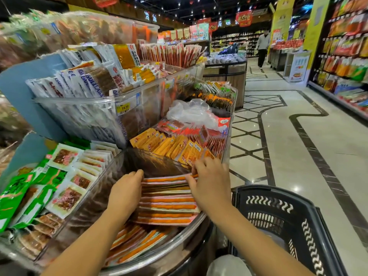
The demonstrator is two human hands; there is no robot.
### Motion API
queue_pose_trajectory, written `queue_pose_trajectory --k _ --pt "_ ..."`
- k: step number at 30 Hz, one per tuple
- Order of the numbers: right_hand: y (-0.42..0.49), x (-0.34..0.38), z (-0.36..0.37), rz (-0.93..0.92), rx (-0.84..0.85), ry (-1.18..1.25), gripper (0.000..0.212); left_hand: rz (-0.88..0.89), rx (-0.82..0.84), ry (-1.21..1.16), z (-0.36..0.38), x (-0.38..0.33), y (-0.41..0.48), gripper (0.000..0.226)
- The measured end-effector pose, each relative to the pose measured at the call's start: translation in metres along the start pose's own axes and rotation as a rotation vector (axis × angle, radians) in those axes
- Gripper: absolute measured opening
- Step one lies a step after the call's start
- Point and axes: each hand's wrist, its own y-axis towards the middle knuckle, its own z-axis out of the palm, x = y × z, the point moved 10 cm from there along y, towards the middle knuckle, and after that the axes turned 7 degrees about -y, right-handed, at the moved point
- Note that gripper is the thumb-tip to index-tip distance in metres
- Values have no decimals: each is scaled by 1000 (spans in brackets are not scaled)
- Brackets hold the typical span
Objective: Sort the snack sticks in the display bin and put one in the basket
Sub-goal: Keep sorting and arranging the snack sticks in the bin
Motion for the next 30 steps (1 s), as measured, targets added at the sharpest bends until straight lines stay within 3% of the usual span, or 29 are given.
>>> queue_pose_trajectory --k 9,12,17,24,30 --pt "-2 0 -3 27 -34 -106 27 44 100 -156 15 -4 -4 39" --pt "-2 0 -4 15 -43 -121 28 39 59 -273 4 -10 -8 38" --pt "-1 3 -9 -18 -68 -133 29 118 -60 -261 -35 -20 -17 28" --pt "0 36 -14 -237 -94 -76 13 258 -331 -54 -111 16 -40 26" --pt "-10 102 6 -417 82 84 12 150 -248 -62 -106 54 -50 39"
